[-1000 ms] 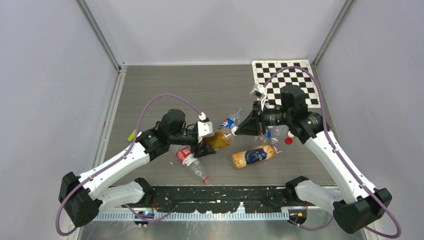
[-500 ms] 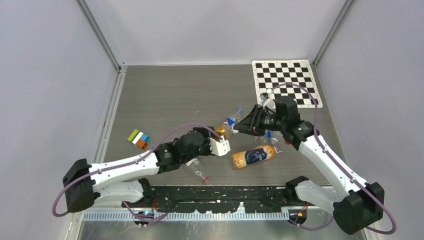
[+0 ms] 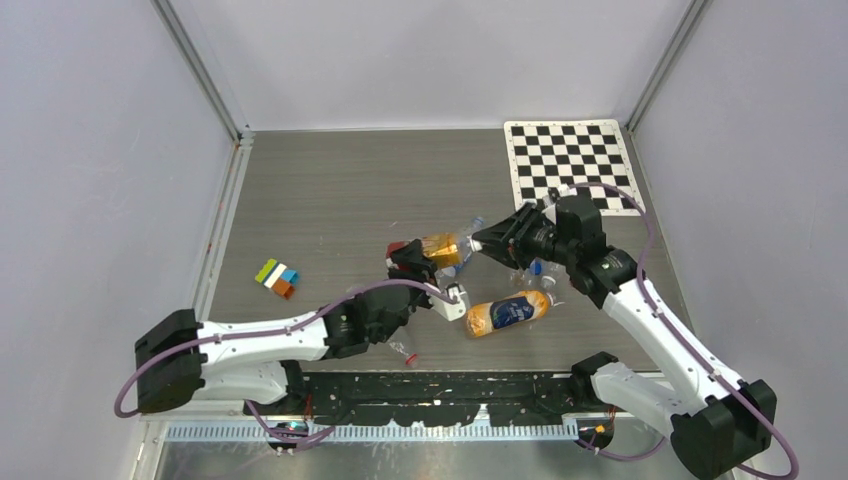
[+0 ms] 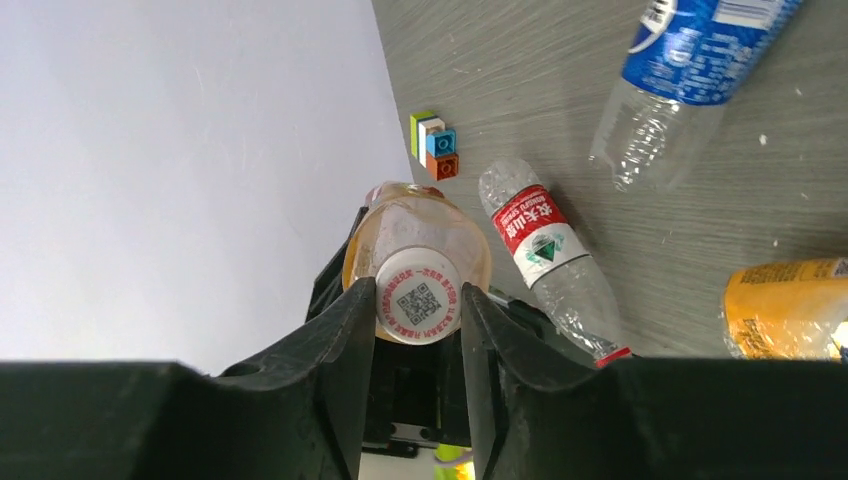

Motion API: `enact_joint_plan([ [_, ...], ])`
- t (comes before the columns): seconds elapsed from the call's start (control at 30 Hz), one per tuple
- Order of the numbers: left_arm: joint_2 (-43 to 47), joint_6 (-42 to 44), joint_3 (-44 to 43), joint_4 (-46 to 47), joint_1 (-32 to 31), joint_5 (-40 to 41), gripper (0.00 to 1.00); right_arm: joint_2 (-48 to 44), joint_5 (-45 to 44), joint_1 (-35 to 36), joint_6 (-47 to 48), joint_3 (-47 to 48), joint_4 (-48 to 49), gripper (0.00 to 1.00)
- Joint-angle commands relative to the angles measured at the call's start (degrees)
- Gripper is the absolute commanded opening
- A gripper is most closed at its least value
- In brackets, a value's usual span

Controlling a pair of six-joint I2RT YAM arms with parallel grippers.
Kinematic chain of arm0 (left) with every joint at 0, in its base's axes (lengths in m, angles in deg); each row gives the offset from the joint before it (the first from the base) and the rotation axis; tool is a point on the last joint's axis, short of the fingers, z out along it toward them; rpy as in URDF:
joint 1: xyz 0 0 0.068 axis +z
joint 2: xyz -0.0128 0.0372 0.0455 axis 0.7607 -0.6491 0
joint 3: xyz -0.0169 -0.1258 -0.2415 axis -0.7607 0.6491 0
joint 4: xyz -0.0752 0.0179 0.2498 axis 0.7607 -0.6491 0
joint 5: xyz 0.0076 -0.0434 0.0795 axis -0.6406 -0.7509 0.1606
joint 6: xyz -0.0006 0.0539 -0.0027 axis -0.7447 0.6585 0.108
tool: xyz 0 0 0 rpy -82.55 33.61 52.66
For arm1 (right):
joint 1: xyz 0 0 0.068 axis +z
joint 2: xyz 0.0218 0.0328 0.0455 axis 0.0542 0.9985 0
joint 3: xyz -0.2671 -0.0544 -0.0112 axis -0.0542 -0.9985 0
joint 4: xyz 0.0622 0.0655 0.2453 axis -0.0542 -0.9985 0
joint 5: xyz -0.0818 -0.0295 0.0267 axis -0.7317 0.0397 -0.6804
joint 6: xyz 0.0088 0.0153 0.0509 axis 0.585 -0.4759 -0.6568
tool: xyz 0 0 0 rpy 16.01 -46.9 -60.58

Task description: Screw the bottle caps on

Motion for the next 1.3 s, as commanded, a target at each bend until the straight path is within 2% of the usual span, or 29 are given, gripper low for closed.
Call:
enact_joint_plan([
  [0.0, 6.5, -11.33, -2.82, -7.68, 1.46, -9.17, 0.0, -0.23, -0.11, 0.51, 18.29, 6.97, 0.84, 0.45],
  [0.03, 7.79, -14.33, -3.24, -11.25, 2.95, -11.95, 0.0, -0.42, 0.23, 0.51, 24.74, 8.25, 0.37, 0.52],
  [0.13, 11.5, -22.82, -4.72, -21.79, 9.18, -22.9, 0.0, -1.53, 2.51, 0.51, 37.1, 9.72, -1.14, 0.62],
  [0.2, 12.88, -26.44, -5.77, -26.65, 13.82, -34.2, 0.0, -2.62, 5.45, 0.51, 45.17, 9.72, -0.54, 0.65],
  [0.3, 13.6, -30.49, -7.29, -30.74, 19.51, -46.33, 0.0, -4.18, 14.52, 0.51, 56.77, 9.95, 0.52, 0.66],
  [0.37, 13.36, -31.96, -8.05, -32.35, 22.4, -54.28, 0.0, -4.87, 19.21, 0.51, 61.34, 10.46, 0.51, 0.66],
  [0.53, 12.21, -36.67, -8.77, -30.5, 27.13, -69.13, 0.0, -2.62, 26.84, 0.51, 67.08, 13.28, -1.39, 0.64],
  [0.83, 10.55, -38.49, -10.67, -28.94, 28.12, -74.96, 0.0, 0.29, 29.03, 0.5, 70.4, 15.31, -4.43, 0.62],
  [1.27, 10.79, -39.65, -11.0, -28.41, 28.25, -76.6, 0.0, 1.98, 33.23, 0.51, 71.19, 15.46, -8.04, 0.55],
])
